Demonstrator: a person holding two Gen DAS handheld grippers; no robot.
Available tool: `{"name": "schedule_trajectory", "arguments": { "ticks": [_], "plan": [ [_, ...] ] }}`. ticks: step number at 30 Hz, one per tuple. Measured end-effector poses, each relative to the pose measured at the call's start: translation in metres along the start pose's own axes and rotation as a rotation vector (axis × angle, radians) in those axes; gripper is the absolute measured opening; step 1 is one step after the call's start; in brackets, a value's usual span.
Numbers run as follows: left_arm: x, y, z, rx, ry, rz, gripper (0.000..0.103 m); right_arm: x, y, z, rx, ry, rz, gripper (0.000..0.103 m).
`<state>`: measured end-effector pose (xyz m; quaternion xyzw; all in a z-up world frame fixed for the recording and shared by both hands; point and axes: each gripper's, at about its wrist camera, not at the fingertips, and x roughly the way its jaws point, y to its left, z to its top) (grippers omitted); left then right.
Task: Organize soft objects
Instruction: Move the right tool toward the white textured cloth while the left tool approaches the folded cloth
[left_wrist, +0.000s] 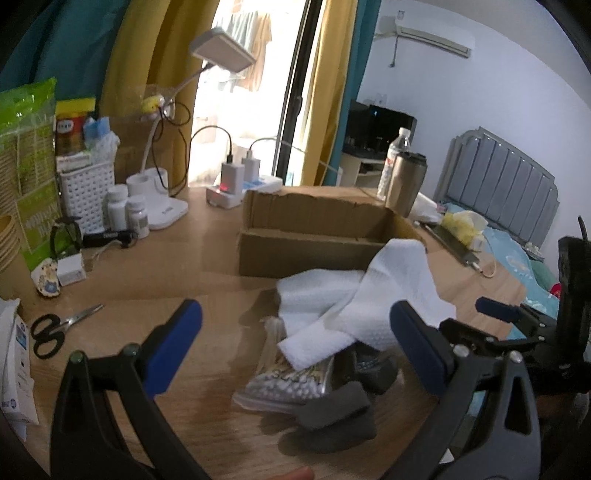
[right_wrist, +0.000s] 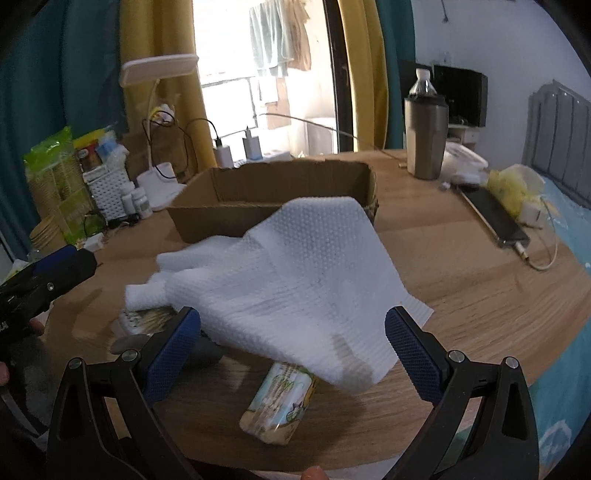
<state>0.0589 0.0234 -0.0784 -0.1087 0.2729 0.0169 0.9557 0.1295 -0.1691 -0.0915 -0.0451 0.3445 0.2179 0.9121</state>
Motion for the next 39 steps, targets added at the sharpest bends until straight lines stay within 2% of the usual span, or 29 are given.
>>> {"name": "schedule_trajectory", "arguments": {
  "ticks": [23, 25, 30, 32, 34, 36, 39],
  "plan": [
    [0.05, 0.0, 0.012, 0.008, 0.097, 0.056, 0.103, 0.063, -0.016, 0.021, 0.011, 0.129, 0.108, 0.102],
    [0.051, -0.004, 0.012, 0.015, 0.1, 0.056, 0.103, 0.066, -0.017, 0.021, 0.013, 0.14, 0.121, 0.093],
    [0.054, -0.007, 0.013, 0.025, 0.105, 0.061, 0.103, 0.068, -0.017, 0.02, 0.011, 0.148, 0.141, 0.086],
    [0.054, -0.009, 0.013, 0.028, 0.109, 0.064, 0.103, 0.068, -0.018, 0.019, 0.015, 0.148, 0.164, 0.075],
    [0.055, -0.01, 0.013, 0.032, 0.11, 0.065, 0.103, 0.069, -0.017, 0.018, 0.006, 0.151, 0.167, 0.056],
    [0.055, -0.011, 0.014, 0.035, 0.113, 0.065, 0.103, 0.069, -0.015, 0.018, -0.004, 0.155, 0.169, 0.042],
    [0.055, -0.014, 0.014, 0.039, 0.115, 0.066, 0.103, 0.068, -0.015, 0.017, -0.013, 0.161, 0.18, 0.035]
  ]
}}
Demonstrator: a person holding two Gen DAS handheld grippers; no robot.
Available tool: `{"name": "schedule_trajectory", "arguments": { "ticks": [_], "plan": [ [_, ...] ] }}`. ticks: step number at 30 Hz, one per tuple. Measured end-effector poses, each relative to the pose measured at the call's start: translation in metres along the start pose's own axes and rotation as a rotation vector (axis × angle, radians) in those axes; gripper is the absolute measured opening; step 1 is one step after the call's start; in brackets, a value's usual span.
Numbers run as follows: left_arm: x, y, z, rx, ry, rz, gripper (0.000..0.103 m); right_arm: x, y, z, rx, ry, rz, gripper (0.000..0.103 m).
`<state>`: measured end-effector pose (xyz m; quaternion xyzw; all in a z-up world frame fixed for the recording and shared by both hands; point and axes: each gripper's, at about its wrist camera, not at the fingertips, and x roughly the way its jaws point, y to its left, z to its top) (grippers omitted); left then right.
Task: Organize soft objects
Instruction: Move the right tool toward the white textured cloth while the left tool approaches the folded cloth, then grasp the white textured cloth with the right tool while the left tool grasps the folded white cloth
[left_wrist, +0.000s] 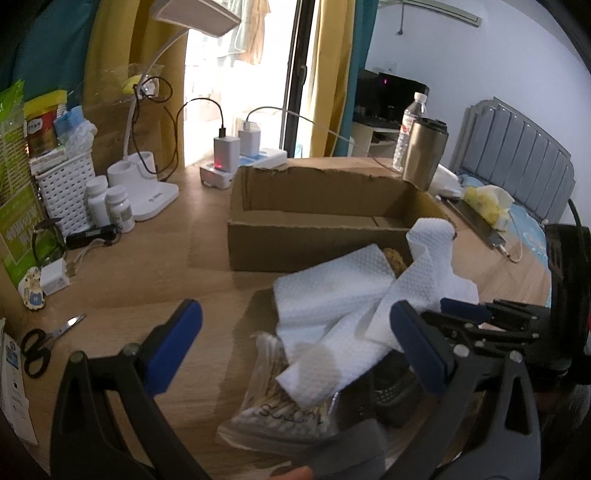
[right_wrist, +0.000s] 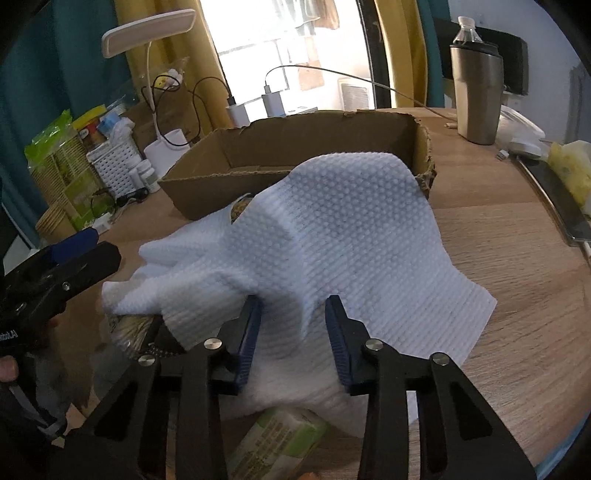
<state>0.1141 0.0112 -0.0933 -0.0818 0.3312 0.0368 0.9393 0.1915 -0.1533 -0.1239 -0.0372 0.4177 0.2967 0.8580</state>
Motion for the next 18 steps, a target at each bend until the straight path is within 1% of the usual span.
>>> {"name": "schedule_trajectory", "arguments": {
  "ticks": [1, 2, 8, 12, 18],
  "plan": [
    [-0.001, -0.002, 0.0, 0.004, -0.002, 0.0, 0.103, -0.001, 0.001, 0.0, -0.009, -0.001, 0.005, 0.028],
    [-0.001, -0.003, 0.001, 0.007, -0.003, 0.001, 0.103, -0.003, 0.001, 0.0, -0.013, -0.006, 0.009, 0.027],
    [0.001, -0.014, 0.0, 0.023, 0.005, -0.013, 0.103, -0.019, -0.007, 0.001, -0.001, -0.056, 0.011, 0.008],
    [0.004, -0.025, 0.003, 0.059, 0.013, -0.02, 0.103, -0.029, -0.016, 0.003, 0.025, -0.088, 0.003, 0.007],
    [0.02, -0.035, 0.006, 0.097, 0.047, -0.017, 0.103, -0.045, -0.031, 0.008, 0.048, -0.14, -0.012, 0.007]
  ]
}}
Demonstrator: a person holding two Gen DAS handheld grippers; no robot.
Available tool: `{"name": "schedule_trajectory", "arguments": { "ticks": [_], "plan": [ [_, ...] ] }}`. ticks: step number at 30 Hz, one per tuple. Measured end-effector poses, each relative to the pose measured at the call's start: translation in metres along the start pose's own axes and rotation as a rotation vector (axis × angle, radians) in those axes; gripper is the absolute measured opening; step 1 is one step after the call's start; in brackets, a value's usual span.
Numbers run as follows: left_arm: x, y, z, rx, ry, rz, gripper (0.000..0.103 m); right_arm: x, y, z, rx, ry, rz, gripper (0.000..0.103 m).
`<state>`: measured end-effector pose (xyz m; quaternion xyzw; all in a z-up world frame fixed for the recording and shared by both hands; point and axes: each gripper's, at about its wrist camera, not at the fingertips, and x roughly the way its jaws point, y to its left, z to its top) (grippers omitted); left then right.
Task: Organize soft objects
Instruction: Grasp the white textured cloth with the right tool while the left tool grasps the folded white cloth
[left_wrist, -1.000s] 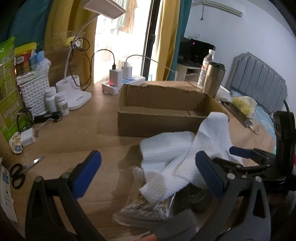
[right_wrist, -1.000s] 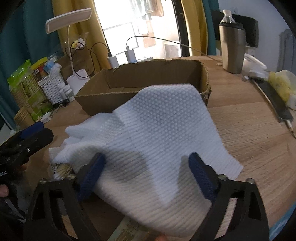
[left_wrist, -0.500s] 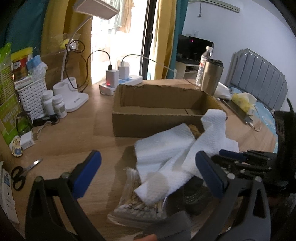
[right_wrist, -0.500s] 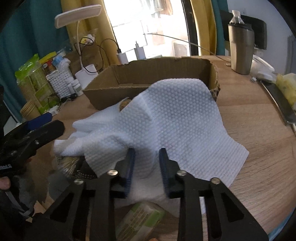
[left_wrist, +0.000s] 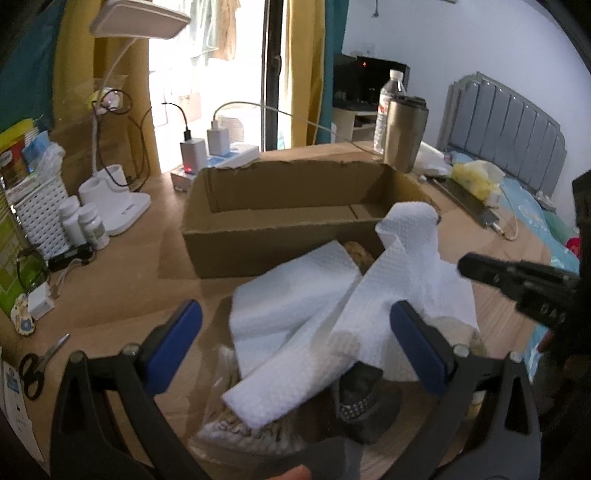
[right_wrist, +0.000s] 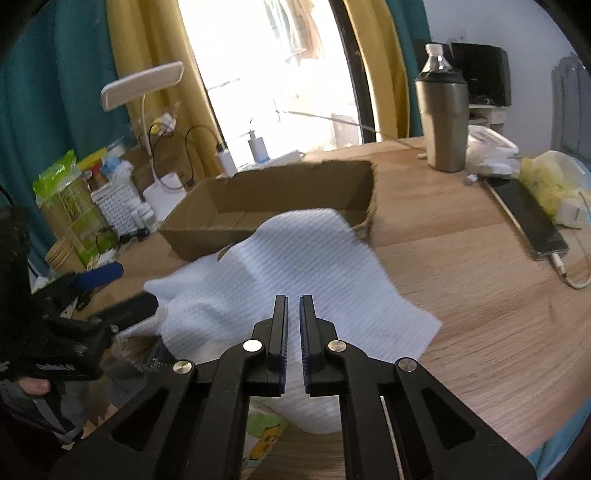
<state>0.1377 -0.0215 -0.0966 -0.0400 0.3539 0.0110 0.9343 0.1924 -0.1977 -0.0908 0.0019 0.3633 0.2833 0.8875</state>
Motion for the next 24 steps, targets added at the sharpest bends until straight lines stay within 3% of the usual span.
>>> {"name": "schedule_trajectory", "arguments": {
  "ticks": [6, 8, 9, 10, 11, 20, 24],
  "plan": [
    [0.008, 0.006, 0.001, -0.018, 0.02, 0.002, 0.102, 0.007, -0.011, 0.002, -0.004, 0.025, -0.017, 0.007],
    [0.006, 0.01, 0.002, -0.028, 0.013, -0.004, 0.102, 0.012, -0.007, 0.002, -0.018, 0.035, 0.001, 0.021],
    [0.005, 0.012, 0.003, -0.035, 0.011, -0.007, 0.102, 0.014, -0.003, 0.003, -0.026, 0.04, 0.009, 0.047],
    [0.005, 0.013, 0.003, -0.038, 0.011, -0.008, 0.102, 0.017, 0.002, 0.003, -0.038, 0.045, 0.023, 0.066],
    [0.004, 0.015, 0.003, -0.04, 0.013, -0.008, 0.102, 0.02, 0.006, 0.003, -0.044, 0.049, 0.037, 0.069],
    [0.003, 0.029, -0.001, -0.066, 0.018, -0.011, 0.102, 0.05, 0.028, 0.0, -0.075, 0.137, 0.08, 0.068],
    [0.004, 0.033, -0.004, -0.072, 0.025, -0.013, 0.102, 0.053, 0.031, -0.002, -0.086, 0.153, 0.082, 0.025]
  ]
}}
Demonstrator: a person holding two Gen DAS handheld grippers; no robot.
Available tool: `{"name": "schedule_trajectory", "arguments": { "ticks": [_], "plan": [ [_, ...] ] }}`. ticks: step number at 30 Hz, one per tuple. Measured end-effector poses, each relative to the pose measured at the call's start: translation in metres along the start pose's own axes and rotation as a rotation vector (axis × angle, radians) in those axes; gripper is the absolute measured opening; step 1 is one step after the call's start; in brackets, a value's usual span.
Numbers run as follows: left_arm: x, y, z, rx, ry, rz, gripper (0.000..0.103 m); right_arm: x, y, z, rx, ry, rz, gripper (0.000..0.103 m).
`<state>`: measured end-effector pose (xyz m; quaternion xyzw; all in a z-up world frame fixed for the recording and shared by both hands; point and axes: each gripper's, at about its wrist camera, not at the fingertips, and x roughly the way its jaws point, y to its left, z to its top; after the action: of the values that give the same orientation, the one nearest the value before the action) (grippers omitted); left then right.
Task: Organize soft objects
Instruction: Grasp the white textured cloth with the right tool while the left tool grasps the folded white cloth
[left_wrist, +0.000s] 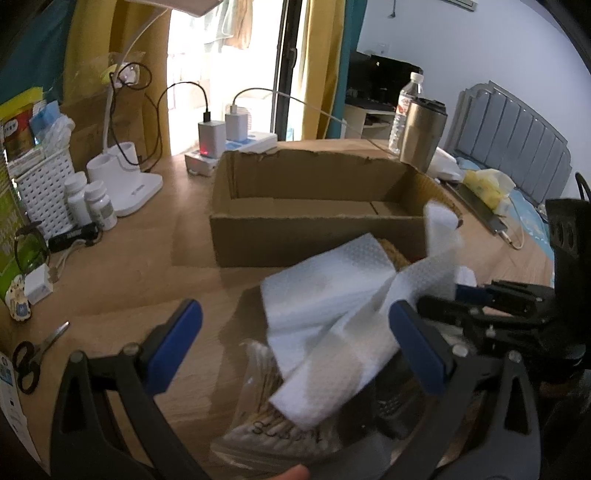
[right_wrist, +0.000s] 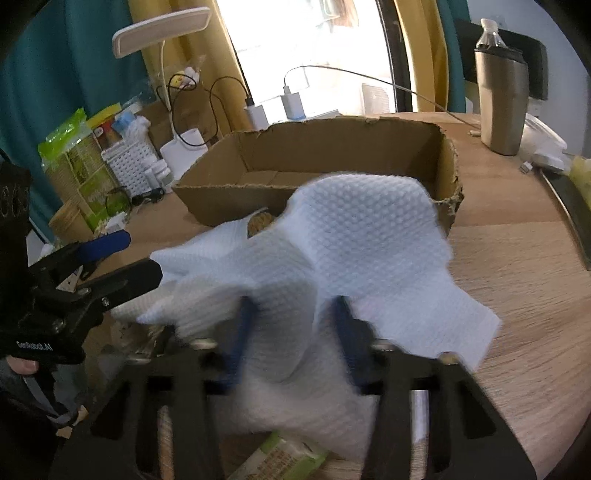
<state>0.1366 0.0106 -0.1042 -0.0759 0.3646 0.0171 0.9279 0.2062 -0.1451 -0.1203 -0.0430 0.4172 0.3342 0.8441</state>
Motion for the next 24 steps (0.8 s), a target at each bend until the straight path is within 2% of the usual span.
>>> {"name": "schedule_trajectory", "arguments": {
  "ticks": [1, 3, 11, 17, 21, 22, 23, 24],
  "plan": [
    [0.0, 0.0, -0.001, 0.001, 0.003, -0.001, 0.102, 0.0, 0.0, -0.001, -0.002, 0.001, 0.003, 0.018],
    [0.001, 0.0, -0.002, 0.003, 0.007, -0.002, 0.102, -0.001, 0.001, -0.002, -0.011, -0.004, 0.004, 0.016],
    [0.004, -0.011, -0.001, 0.035, 0.018, -0.02, 0.102, -0.023, -0.011, 0.0, 0.016, -0.067, -0.012, 0.014],
    [0.018, -0.028, -0.004, 0.1, 0.07, -0.023, 0.102, -0.035, -0.029, 0.0, 0.055, -0.091, -0.022, 0.014],
    [0.024, -0.031, -0.003, 0.102, 0.085, -0.042, 0.101, -0.038, -0.04, -0.003, 0.077, -0.097, -0.042, 0.014],
    [0.025, -0.032, -0.002, 0.105, 0.088, -0.042, 0.098, -0.039, -0.043, -0.005, 0.079, -0.098, -0.047, 0.014],
    [0.026, -0.032, -0.002, 0.11, 0.093, -0.041, 0.089, -0.04, -0.045, -0.006, 0.083, -0.1, -0.053, 0.014],
    [0.028, -0.033, -0.002, 0.113, 0.103, -0.043, 0.087, -0.04, -0.048, -0.007, 0.088, -0.101, -0.057, 0.014]
  ]
}}
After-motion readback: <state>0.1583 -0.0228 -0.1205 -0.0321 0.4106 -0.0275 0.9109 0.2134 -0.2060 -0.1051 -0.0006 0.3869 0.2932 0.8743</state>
